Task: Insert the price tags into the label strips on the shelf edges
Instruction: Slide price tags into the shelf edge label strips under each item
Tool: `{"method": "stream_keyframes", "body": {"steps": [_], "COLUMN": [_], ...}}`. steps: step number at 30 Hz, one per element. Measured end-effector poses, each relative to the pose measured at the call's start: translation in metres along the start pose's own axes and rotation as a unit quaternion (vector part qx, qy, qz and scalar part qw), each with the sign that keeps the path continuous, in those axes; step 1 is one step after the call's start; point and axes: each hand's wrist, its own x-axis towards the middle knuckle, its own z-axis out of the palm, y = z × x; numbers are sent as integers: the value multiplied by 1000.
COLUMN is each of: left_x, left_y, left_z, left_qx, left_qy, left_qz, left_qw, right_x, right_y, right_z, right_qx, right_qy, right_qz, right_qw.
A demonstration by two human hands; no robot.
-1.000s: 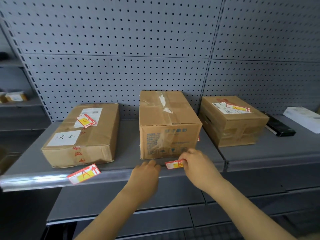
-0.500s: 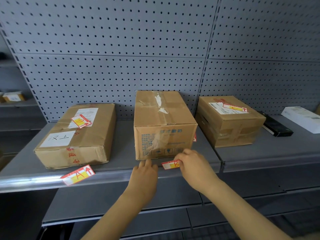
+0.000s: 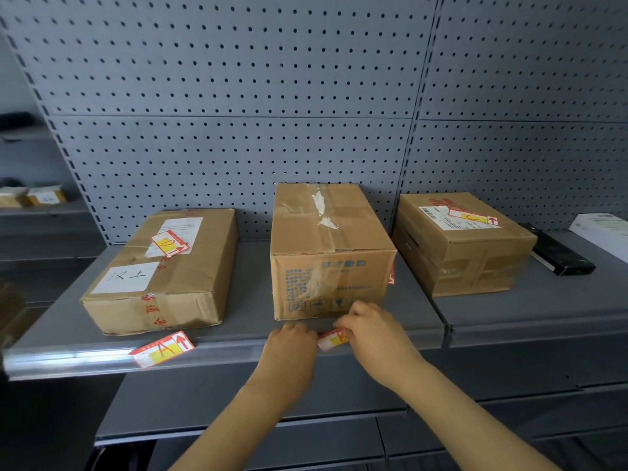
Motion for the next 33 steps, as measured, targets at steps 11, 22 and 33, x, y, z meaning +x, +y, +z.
{"method": "stream_keyframes", "body": {"steps": [11, 22, 33], "left_x": [-3, 1, 21], "left_y": [-6, 2, 56], "left_z": [5, -8, -57], "left_qx": [-2, 25, 2], "left_qy": [16, 40, 100], "left_qz": [3, 19, 138], "left_qw": [1000, 999, 985], "right_x": [3, -7, -43], "right_y": [-2, 4, 40], "right_z": [8, -2, -51], "right_qx": [2, -5, -10], "right_qy": [15, 48, 52], "right_qz": [2, 21, 124], "right_qw": [1000, 999, 991]}}
